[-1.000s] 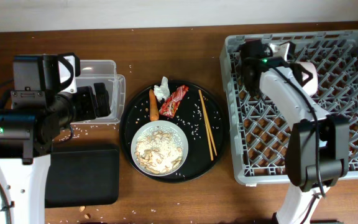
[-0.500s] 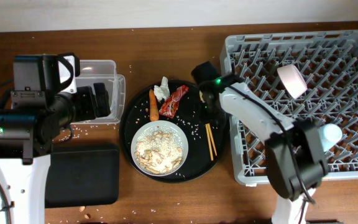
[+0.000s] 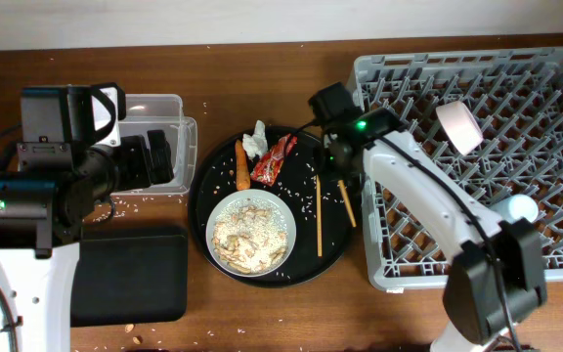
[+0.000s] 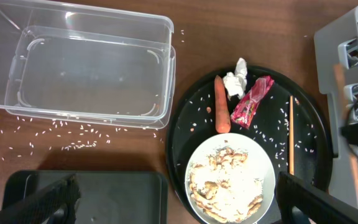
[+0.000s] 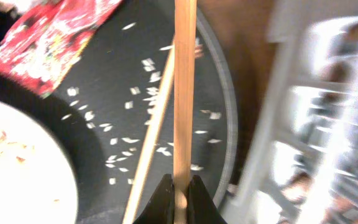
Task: Sort waste into correct bins and load items into the dishwasher rack
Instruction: 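Grasp the wooden chopsticks with the right gripper and lay them in the rack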
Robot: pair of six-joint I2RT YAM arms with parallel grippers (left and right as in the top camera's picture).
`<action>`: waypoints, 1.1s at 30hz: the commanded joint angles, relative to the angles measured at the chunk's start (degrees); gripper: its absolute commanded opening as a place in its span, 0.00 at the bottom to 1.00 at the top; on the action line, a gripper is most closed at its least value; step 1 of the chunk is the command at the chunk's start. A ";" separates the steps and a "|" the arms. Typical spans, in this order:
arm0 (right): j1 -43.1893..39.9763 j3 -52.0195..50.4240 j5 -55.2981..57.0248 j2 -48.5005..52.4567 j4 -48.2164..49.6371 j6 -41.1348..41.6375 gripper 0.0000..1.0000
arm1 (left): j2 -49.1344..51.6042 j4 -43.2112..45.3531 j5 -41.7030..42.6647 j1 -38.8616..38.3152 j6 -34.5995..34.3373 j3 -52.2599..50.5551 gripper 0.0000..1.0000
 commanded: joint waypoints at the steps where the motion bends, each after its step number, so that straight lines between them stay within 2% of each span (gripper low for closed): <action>1: -5.40 0.87 8.31 -3.21 0.61 3.39 0.04 | -0.13 -0.13 -0.61 0.24 -0.72 0.46 0.99; 5: -12.20 0.83 2.56 -1.51 0.83 0.61 0.04 | -0.13 -0.13 -0.61 0.24 -0.70 0.46 0.99; 6: -12.59 0.74 2.56 0.04 0.85 -0.46 0.07 | -0.13 -0.13 -0.61 0.24 -0.70 0.46 0.99; 8: -12.24 0.70 -0.15 1.62 0.66 -4.46 0.39 | -0.13 -0.13 -0.61 0.24 -0.70 0.46 0.99; 10: -9.70 0.87 -2.99 -0.04 0.63 -4.79 0.53 | -0.13 -0.13 -0.61 0.24 -0.70 0.46 0.99; 11: -5.46 0.87 -4.37 -0.74 0.59 -4.79 0.59 | -0.13 -0.13 -0.61 0.24 -0.70 0.46 0.99; 12: -2.49 0.85 -4.31 -0.37 0.57 -4.76 0.61 | -0.13 -0.13 -0.61 0.24 -0.70 0.46 0.99; 13: 0.90 0.76 -4.28 0.92 0.79 -4.72 0.60 | -0.13 -0.13 -0.61 0.24 -0.70 0.46 0.99; 15: 5.22 0.04 -3.87 6.67 0.81 -2.16 0.51 | -0.13 -0.13 -0.61 0.24 -0.70 0.46 0.99; 16: 5.44 -0.17 -3.89 10.19 0.76 -2.14 0.46 | -0.13 -0.13 -0.61 0.24 -0.70 0.46 0.99; 18: 5.07 -0.17 -4.04 15.74 0.76 -0.17 0.45 | -0.13 -0.13 -0.61 0.24 -0.70 0.46 0.99; 19: 4.68 -0.15 -4.20 16.44 0.76 -0.17 0.41 | -0.13 -0.13 -0.61 0.24 -0.70 0.46 0.99; 20: 4.15 -0.15 -4.33 16.44 0.55 -0.22 0.33 | -0.13 -0.13 -0.61 0.24 -0.70 0.46 0.99; 21: 3.26 -0.20 -4.33 16.59 -0.50 -0.24 0.20 | -0.13 -0.13 -0.61 0.24 -0.70 0.46 0.99; 22: 2.99 -0.35 -4.39 16.65 -0.96 -0.59 0.18 | -0.13 -0.13 -0.61 0.24 -0.70 0.46 0.99; 23: 2.80 -0.61 -4.98 16.68 -0.98 -1.16 0.04 | -0.13 -0.13 -0.61 0.24 -0.70 0.46 0.99; 26: 2.80 2.12 -4.90 13.35 -2.29 -1.79 0.04 | -0.13 -0.13 -0.61 0.24 -0.70 0.46 0.99; 29: 1.51 7.87 -0.72 1.57 -3.10 -1.77 0.04 | -0.13 -0.13 -0.61 0.24 -0.70 0.46 0.99; 31: -2.64 8.48 4.81 -3.21 -2.86 -1.79 0.04 | -0.13 -0.13 -0.61 0.24 -0.70 0.46 0.99; 33: -8.90 7.08 5.18 -2.27 -3.23 -2.19 0.04 | -0.13 -0.13 -0.61 0.24 -0.70 0.46 0.99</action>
